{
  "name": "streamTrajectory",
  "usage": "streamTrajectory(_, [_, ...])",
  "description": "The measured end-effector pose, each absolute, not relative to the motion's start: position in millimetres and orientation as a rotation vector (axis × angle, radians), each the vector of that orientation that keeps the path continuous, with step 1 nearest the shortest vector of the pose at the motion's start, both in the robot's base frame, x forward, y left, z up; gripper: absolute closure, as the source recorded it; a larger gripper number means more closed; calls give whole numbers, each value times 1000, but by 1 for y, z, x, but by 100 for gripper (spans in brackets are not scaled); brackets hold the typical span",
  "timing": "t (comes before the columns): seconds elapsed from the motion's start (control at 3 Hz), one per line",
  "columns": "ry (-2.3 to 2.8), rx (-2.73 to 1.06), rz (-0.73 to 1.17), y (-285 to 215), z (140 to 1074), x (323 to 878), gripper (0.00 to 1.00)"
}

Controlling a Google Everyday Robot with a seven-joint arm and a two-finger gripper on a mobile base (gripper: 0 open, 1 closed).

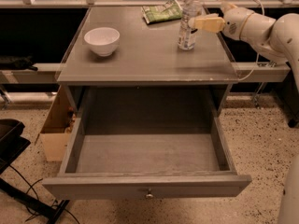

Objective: Pick blue plastic bottle from top drawer and place on counter

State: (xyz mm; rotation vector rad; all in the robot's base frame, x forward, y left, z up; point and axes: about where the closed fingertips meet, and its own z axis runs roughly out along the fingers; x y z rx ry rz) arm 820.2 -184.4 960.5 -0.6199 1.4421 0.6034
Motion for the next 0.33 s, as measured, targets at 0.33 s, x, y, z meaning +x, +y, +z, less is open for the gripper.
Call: streamTrajectory(0.33, [1528,-743,566,-208,989,782,0])
